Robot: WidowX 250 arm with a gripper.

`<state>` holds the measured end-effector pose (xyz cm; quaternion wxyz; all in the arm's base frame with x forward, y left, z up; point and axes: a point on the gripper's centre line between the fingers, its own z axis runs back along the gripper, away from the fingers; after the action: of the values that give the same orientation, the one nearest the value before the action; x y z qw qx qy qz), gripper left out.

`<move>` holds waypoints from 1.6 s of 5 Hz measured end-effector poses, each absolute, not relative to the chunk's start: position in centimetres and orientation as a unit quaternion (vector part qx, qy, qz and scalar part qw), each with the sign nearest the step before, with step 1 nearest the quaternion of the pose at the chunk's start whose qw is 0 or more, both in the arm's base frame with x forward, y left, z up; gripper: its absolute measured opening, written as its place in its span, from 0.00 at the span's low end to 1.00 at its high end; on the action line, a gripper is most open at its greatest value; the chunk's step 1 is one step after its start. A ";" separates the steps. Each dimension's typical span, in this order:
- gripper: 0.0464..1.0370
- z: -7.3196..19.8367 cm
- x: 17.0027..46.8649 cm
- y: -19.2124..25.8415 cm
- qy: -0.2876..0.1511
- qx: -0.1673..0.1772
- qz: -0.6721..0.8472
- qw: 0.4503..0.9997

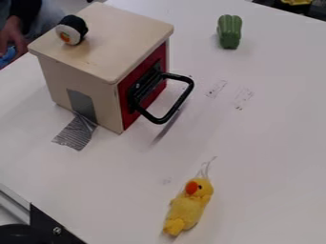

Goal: Open the drawer

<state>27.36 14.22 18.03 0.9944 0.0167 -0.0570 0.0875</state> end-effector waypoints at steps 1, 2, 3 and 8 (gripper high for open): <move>0.96 17.1 27.3 14.2 -0.043 0.010 0.089 0.995; 0.96 16.1 27.3 12.6 -0.028 0.006 0.083 0.996; 0.96 15.7 27.5 10.5 -0.026 0.004 0.074 0.997; 0.96 9.0 29.8 0.7 -0.026 0.054 0.029 0.998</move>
<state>29.81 0.65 9.02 0.9978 0.0537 -0.0258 0.0288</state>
